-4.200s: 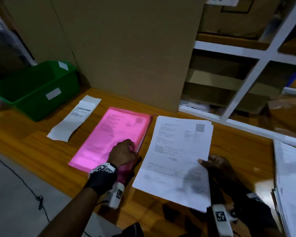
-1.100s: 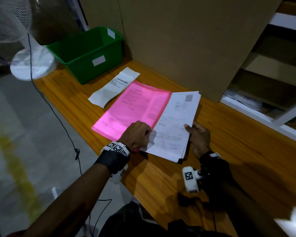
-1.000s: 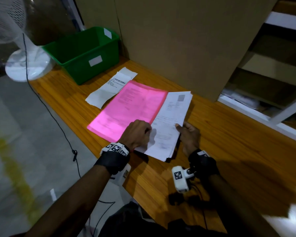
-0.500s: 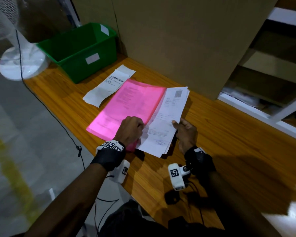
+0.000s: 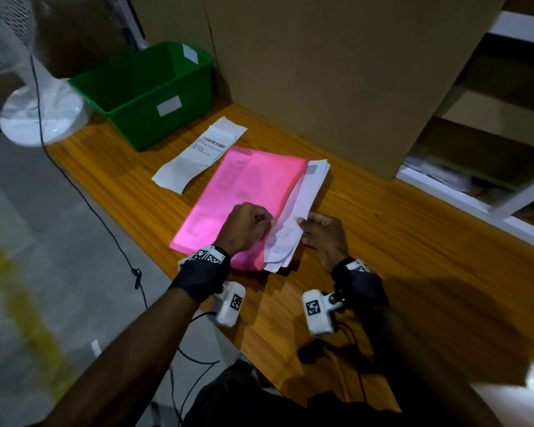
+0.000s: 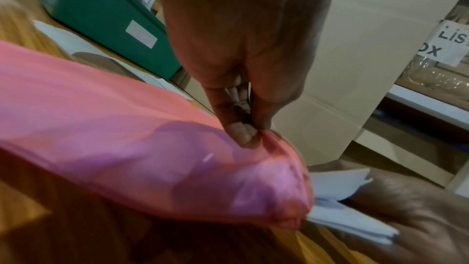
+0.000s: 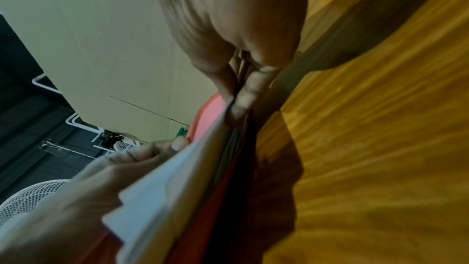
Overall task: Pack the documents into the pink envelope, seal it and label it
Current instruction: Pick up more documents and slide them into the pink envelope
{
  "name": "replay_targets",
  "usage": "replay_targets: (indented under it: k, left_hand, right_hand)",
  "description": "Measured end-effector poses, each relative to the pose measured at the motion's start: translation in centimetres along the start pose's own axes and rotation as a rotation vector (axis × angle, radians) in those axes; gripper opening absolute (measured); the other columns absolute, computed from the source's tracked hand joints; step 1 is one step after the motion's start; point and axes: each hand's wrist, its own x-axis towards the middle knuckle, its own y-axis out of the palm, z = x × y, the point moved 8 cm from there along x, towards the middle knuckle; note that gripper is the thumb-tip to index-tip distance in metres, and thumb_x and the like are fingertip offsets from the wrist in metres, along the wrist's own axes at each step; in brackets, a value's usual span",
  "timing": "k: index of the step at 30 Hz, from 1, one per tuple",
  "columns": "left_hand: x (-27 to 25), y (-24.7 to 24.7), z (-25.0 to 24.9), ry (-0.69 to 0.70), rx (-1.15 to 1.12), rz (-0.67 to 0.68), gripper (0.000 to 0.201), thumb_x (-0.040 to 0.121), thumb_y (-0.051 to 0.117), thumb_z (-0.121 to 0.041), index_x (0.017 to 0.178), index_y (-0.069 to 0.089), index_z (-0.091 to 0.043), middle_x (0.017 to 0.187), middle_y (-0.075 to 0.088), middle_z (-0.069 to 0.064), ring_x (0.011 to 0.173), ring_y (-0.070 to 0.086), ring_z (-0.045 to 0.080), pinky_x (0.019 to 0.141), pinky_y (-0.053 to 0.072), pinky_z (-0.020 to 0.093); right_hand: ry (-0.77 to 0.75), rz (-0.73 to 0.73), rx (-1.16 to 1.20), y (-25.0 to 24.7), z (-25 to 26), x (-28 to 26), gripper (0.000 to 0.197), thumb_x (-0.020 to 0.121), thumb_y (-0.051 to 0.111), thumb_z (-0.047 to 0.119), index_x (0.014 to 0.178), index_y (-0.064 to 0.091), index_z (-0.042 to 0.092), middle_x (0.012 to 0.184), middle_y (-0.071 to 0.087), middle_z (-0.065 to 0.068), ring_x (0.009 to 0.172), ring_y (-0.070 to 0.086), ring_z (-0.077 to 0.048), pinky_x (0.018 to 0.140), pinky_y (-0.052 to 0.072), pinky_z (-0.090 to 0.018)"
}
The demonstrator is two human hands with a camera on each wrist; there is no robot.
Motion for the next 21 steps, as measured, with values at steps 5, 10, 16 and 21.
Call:
replay_targets:
  k: [5,10,16,21]
  left_hand:
    - [-0.3,-0.5,0.6,-0.007,0.011,-0.004,0.017,0.087,0.065,-0.006,0.075,0.075,-0.001,0.069,0.074,0.007,0.051,0.059,-0.008,0.062,0.049,0.017]
    - [0.2,-0.4,0.3,0.004,-0.024,0.014,0.017,0.088,0.067,-0.014,0.075,0.075,-0.004,0.063,0.071,0.009,0.057,0.067,0.02,0.065,0.057,0.029]
    - [0.0,-0.6,0.7,0.025,0.115,-0.019,0.024,0.086,0.064,-0.013,0.065,0.069,-0.002,0.062,0.07,0.01,0.062,0.067,0.02,0.066,0.056,0.035]
    - [-0.5,0.1,-0.7,0.151,0.096,-0.025,0.015,0.082,0.059,-0.007,0.08,0.073,-0.006,0.106,0.072,0.009,0.095,0.066,0.021,0.084,0.054,0.036]
  right_hand:
    - [0.025,0.013,-0.078,-0.2,0.0,0.3,0.011,0.089,0.067,0.002,0.099,0.067,-0.003,0.083,0.069,-0.011,0.056,0.067,-0.011,0.055,0.058,-0.021]
    - [0.037,-0.021,-0.055,0.7,-0.1,0.1,0.003,0.091,0.064,0.0,0.093,0.065,-0.002,0.081,0.067,-0.011,0.065,0.063,-0.016,0.052,0.056,-0.019]
    - [0.002,-0.014,-0.043,0.6,0.5,-0.1,0.015,0.09,0.061,-0.004,0.102,0.067,0.002,0.09,0.072,-0.01,0.072,0.07,-0.016,0.059,0.058,-0.022]
    - [-0.05,-0.062,-0.063,-1.7,1.7,-0.8,0.016,0.088,0.062,-0.005,0.09,0.07,0.009,0.084,0.074,-0.005,0.067,0.071,-0.013,0.059,0.058,-0.023]
